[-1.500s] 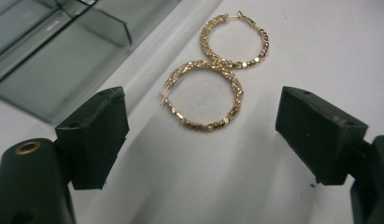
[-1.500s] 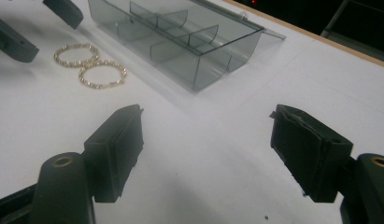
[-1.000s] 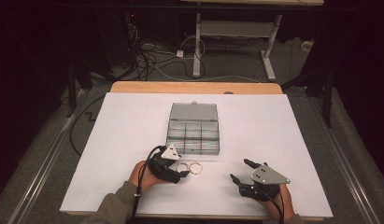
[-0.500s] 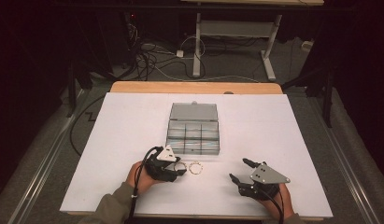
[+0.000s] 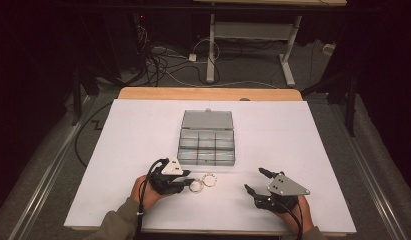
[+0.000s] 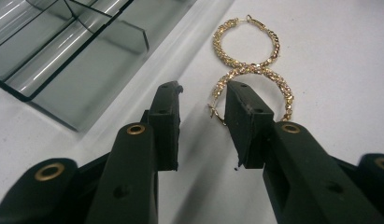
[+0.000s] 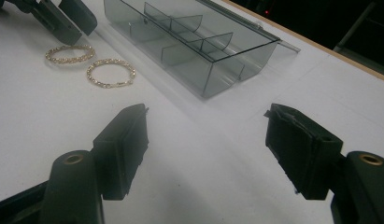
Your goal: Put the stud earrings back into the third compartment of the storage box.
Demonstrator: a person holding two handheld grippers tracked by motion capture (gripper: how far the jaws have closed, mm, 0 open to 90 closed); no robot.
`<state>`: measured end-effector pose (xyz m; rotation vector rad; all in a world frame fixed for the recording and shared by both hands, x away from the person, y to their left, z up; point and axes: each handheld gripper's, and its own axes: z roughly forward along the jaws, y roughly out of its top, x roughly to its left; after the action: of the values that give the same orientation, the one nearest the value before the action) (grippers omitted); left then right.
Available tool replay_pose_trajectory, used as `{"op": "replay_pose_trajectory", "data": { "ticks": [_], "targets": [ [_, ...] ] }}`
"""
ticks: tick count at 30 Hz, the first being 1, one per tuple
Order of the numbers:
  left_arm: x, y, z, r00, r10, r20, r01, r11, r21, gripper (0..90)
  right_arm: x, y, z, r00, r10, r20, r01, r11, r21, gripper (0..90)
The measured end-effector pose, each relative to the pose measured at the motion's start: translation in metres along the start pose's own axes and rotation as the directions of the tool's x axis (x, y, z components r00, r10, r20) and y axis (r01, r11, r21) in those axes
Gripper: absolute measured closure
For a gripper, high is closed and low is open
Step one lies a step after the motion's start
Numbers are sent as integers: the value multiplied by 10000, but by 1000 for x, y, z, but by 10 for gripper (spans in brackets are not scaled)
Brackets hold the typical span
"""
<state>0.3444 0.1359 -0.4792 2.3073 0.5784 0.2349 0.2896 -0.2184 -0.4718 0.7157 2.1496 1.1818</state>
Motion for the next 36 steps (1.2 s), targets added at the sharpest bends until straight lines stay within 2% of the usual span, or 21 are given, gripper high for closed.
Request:
{"op": "replay_pose_trajectory", "data": {
  "ticks": [2, 7, 11, 13, 14, 15, 16, 18, 20, 22, 23, 24, 27, 30, 33, 35, 36],
  "targets": [
    [-1, 1, -1, 9999, 65, -138, -64, 10000, 47, 625, 1, 0, 0, 10000, -21, -41, 21, 10000, 33, 303],
    [-7, 3, -4, 9997, 222, -84, -223, 9997, -112, 618, 0, 1, -3, 9999, -73, 137, 74, 9999, -89, 303],
    [-11, 5, -8, 9990, 449, -62, -450, 9987, -237, 596, 2, 1, -2, 9999, -153, 68, 153, 9999, -7, 303],
    [-14, 6, -9, 9988, 474, 132, -470, 9985, -273, 599, 2, 1, -3, 9999, -124, 61, 125, 9999, -38, 303],
    [-18, 5, -8, 9991, 303, 281, -291, 9987, -427, 598, 2, 1, -3, 9999, -142, 64, 142, 9999, -44, 303],
    [-19, 6, -9, 9972, 651, 372, -639, 9974, -329, 598, 2, 1, -3, 9999, -142, 76, 143, 9999, -32, 303],
    [-24, 7, -9, 9971, 568, 501, -547, 9976, -420, 594, 2, 1, -3, 9999, -133, 75, 134, 9999, -27, 303],
    [-28, 8, -8, 9950, 755, 651, -734, 9967, -341, 575, 2, 0, -3, 9999, -160, 62, 160, 9999, -1, 303],
    [-31, 9, -4, 9930, 980, 667, -979, 9952, -41, 576, 2, 0, -3, 9999, -157, 46, 157, 9999, -8, 303],
    [-32, 8, 1, 9943, 807, 703, -818, 9966, 118, 576, 2, 1, -3, 9998, -178, 43, 179, 9998, -30, 303],
    [-32, 8, 3, 9948, 697, 737, -714, 9972, 202, 584, 2, 1, -3, 9998, -185, 24, 186, 9998, -35, 303],
    [-32, 7, 6, 9942, 741, 778, -775, 9961, 417, 597, 3, 1, -3, 9998, -186, 18, 186, 9998, -26, 303],
    [-31, 6, 8, 9945, 513, 912, -547, 9979, 343, 616, 3, 1, -3, 9998, -201, 22, 201, 9998, -29, 303],
    [-31, 5, 9, 9960, 388, 801, -409, 9988, 252, 653, 3, 1, -3, 9998, -187, 6, 187, 9998, -14, 303],
    [-32, 5, 9, 9968, 378, 711, -394, 9990, 211, 737, 3, 1, -3, 9998, -207, -25, 207, 9998, -16, 303],
    [-31, 5, 9, 9973, 359, 639, -372, 9991, 195, 834, 4, 1, -3, 9997, -233, -31, 233, 9997, -19, 303],
    [-31, 5, 9, 9973, 352, 649, -365, 9992, 184, 840, 3, 1, -3, 9997, -224, -30, 224, 9997, -23, 303]
  ]
}}
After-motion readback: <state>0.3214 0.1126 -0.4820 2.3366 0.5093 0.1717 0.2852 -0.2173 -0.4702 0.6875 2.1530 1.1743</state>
